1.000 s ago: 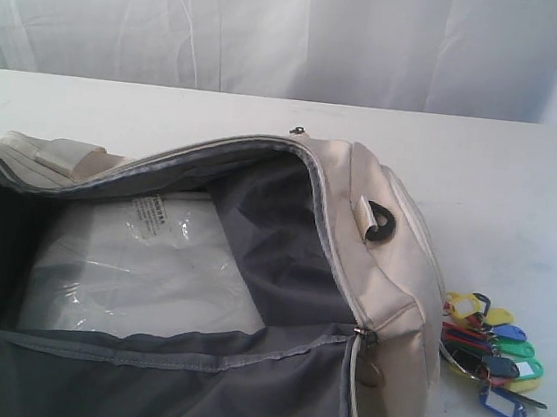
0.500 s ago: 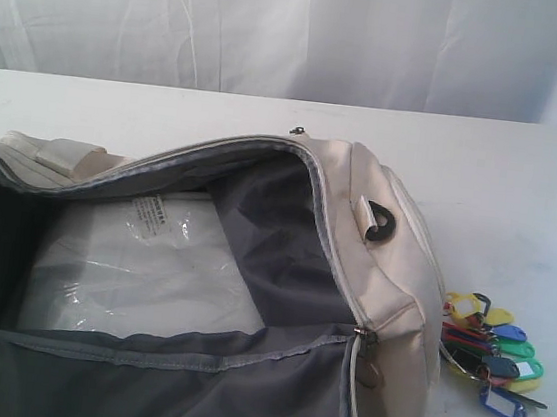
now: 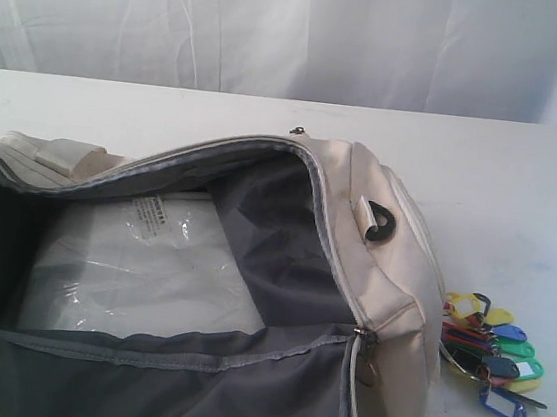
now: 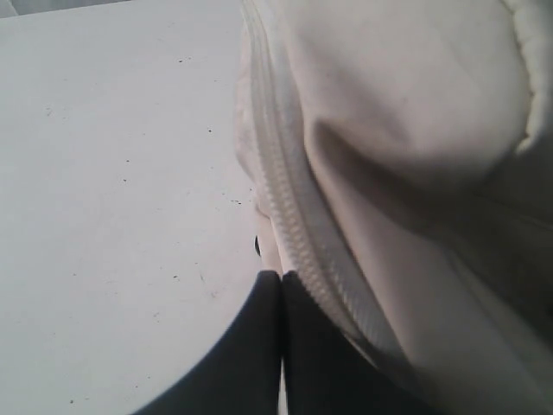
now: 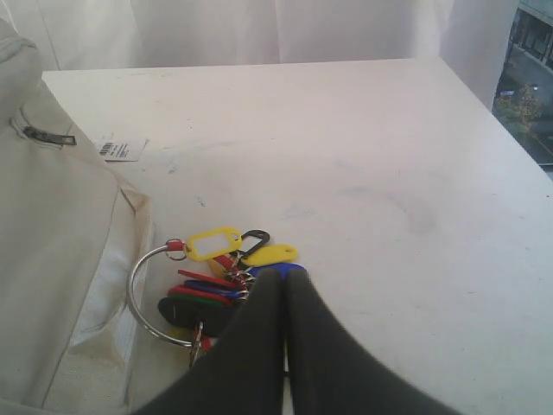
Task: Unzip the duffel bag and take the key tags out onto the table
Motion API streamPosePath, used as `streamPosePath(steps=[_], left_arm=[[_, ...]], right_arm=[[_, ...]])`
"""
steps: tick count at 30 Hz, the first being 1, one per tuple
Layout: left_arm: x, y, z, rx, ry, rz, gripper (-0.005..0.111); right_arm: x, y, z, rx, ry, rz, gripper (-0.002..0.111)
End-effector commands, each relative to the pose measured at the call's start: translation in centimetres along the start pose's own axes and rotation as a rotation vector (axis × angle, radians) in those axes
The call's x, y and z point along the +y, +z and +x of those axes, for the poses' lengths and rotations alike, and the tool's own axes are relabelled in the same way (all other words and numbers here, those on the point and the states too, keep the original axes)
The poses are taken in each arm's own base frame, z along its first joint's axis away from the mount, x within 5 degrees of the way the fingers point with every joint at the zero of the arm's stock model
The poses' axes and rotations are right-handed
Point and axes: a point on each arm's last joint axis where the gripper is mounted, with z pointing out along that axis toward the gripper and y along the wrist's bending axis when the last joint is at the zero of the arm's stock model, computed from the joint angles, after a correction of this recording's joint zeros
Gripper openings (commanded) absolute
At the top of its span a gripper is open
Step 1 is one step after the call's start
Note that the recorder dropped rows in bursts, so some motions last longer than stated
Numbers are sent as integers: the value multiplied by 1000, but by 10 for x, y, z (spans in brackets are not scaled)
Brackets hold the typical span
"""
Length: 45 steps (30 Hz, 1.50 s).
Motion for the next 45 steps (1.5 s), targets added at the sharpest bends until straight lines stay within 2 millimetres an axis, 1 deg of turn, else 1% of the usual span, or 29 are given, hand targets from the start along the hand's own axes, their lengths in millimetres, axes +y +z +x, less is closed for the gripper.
streamPosePath(steps=[1, 26, 29, 32, 34, 45], left_arm=[[-1, 0, 1, -2, -9, 8, 0], [-1, 0, 1, -5, -9, 6, 0], [0, 0, 1, -5, 15, -5, 0], [3, 0, 1, 2, 88, -37, 0], [4, 0, 1, 4, 105, -44, 0], [4, 0, 1, 4, 105, -44, 0]], right_arm=[[0, 0, 1, -1, -2, -5, 0], [0, 0, 1, -1, 0, -5, 0], [0, 0, 1, -1, 0, -5, 0], [0, 0, 1, -1, 0, -5, 0], [0, 0, 1, -1, 0, -5, 0], [0, 0, 1, -1, 0, -5, 0]])
